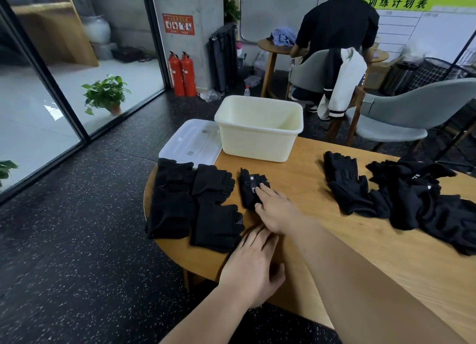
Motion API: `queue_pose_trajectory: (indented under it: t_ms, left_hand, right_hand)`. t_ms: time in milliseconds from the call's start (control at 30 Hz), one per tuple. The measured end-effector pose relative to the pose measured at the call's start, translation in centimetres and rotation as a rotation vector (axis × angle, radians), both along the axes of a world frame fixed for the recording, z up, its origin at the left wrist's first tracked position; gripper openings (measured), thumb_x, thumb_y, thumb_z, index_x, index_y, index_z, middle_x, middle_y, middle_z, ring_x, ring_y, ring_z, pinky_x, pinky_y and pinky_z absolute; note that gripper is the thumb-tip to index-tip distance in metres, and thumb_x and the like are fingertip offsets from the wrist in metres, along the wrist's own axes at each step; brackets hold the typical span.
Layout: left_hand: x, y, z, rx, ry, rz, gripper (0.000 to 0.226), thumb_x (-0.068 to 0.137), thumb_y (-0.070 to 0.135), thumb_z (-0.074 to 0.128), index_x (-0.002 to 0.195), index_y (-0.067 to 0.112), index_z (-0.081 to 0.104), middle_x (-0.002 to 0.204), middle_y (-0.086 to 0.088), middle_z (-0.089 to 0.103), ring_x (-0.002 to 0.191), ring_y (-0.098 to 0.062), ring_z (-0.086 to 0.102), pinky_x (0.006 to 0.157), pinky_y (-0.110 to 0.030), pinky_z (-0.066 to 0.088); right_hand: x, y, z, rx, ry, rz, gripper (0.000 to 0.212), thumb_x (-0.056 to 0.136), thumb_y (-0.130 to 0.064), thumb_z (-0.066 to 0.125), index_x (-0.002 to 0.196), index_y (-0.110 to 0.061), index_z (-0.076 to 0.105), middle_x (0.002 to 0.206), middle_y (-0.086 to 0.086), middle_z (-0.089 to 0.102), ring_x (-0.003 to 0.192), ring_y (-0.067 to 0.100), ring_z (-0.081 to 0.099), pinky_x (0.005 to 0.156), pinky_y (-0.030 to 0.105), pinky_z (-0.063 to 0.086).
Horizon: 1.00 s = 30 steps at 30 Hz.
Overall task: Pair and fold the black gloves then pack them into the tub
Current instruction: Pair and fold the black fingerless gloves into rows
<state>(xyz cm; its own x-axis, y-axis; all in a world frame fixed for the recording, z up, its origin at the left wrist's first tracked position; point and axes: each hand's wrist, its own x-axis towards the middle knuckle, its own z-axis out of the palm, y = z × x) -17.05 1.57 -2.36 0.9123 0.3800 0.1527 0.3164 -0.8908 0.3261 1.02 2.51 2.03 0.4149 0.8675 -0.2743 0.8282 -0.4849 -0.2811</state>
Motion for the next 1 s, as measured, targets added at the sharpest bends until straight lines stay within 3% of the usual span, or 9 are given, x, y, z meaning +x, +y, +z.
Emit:
queue_pose_trajectory:
  t_ms: [600, 867, 1000]
  left_hand:
    - [0.0, 0.0, 0.6, 0.001, 0.131, 0.008, 0.071, 0.102, 0.062, 0.030, 0.163, 0.025, 0.029, 0.173, 0.009, 0.013, 0.161, -0.009, -0.004, 0.131, -0.038, 0.018]
    - [0.0, -0.5, 1.1, 0.010, 0.212, 0.005, 0.072, 0.106, 0.063, 0.022, 0.167, 0.026, 0.019, 0.175, 0.012, -0.001, 0.160, -0.007, -0.014, 0.132, -0.037, 0.011]
    - [0.1, -0.6, 0.9, 0.045, 0.221, 0.002, 0.071, 0.106, 0.063, 0.019, 0.168, 0.029, 0.017, 0.175, 0.011, -0.001, 0.161, -0.009, -0.012, 0.132, -0.037, 0.011]
  right_hand:
    - [0.9, -3.7, 1.8, 0.135, -0.087, 0.011, 0.057, 0.111, -0.042, 0.029, 0.166, -0.043, 0.014, 0.175, -0.015, 0.002, 0.162, 0.018, 0.002, 0.128, 0.050, 0.018]
    - [5.0, -9.6, 1.9, 0.089, -0.198, -0.149, 0.058, 0.110, -0.053, 0.031, 0.165, -0.041, 0.018, 0.176, -0.010, 0.002, 0.162, 0.021, 0.001, 0.129, 0.050, 0.019]
    - [7.3, -13.3, 1.2, 0.033, -0.255, -0.277, 0.062, 0.108, -0.061, 0.029, 0.166, -0.039, 0.018, 0.176, -0.004, -0.008, 0.162, 0.025, -0.007, 0.129, 0.051, 0.015]
